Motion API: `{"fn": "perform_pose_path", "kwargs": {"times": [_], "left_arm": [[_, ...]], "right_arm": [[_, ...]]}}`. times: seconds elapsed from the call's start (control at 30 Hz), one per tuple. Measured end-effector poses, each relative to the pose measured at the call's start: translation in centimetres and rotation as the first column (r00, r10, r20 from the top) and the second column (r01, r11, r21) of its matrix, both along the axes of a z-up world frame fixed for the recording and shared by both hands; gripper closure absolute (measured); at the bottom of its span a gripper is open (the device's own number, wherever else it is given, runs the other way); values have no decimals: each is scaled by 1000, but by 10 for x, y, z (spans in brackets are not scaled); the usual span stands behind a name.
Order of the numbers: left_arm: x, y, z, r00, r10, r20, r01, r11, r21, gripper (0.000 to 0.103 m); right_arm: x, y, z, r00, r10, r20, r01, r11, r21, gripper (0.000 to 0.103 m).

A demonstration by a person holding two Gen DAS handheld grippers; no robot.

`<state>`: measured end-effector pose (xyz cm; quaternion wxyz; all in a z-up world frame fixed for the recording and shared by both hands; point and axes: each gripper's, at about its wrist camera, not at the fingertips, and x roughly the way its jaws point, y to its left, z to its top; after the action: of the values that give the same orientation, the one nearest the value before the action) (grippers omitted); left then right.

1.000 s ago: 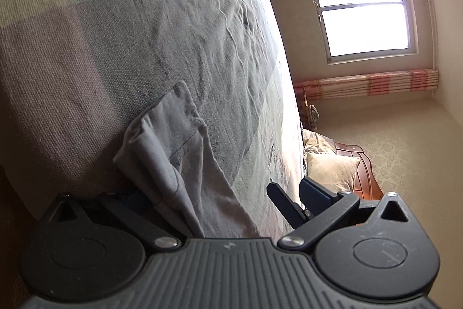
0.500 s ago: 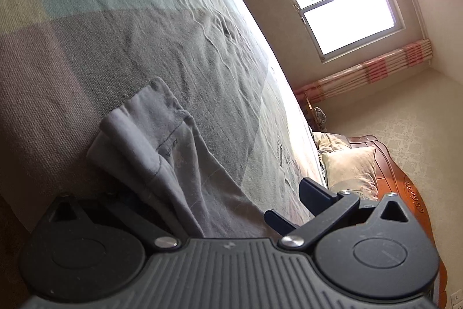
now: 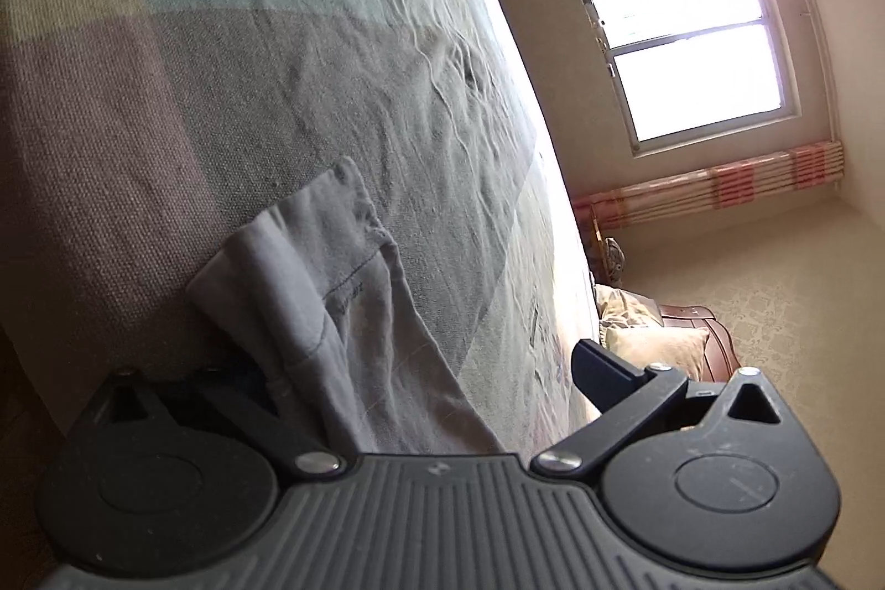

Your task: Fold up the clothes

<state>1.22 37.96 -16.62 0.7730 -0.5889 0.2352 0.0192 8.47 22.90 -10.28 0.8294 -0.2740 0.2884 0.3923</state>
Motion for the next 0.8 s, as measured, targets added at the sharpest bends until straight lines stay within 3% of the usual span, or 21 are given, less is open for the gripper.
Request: {"fn": "perform_pose_path", "kwargs": {"times": [0.03,0.13,0.23,0.43,0.57,0.63,0.73,0.8], "left_arm": [[-2,1,0,1000,23,-7,-24,999,-29,1],[3,-1,4,999,7,39,-6,1000,-22,1],[6,-6,-1,1000,0,19,-1,999,41,1],[5,-8,1,1000,-15,9,14,997,80,1],[-1,-11,1,1000,-20,23,17,992,126,8],[-9,-10,-3,999,-7,41,1,988,157,19],[-20,-4,-12,999,6,35,-13,980,197,50],[-23,4,-21,1000,30,7,-30,984,176,83]], "right_arm": [[-3,-3,0,1000,-2,-2,2,1000,0,0],[-3,-6,5,1000,-19,-5,19,1000,7,0],[-2,-12,10,1000,-31,-3,32,999,26,0],[-7,-29,19,998,-57,36,56,997,45,0],[-9,-46,26,995,-89,48,86,995,53,0],[-10,-55,30,993,-106,52,103,993,56,0],[-10,-73,35,987,-155,43,152,986,73,0],[-10,-82,35,982,-185,33,182,980,77,0]]}}
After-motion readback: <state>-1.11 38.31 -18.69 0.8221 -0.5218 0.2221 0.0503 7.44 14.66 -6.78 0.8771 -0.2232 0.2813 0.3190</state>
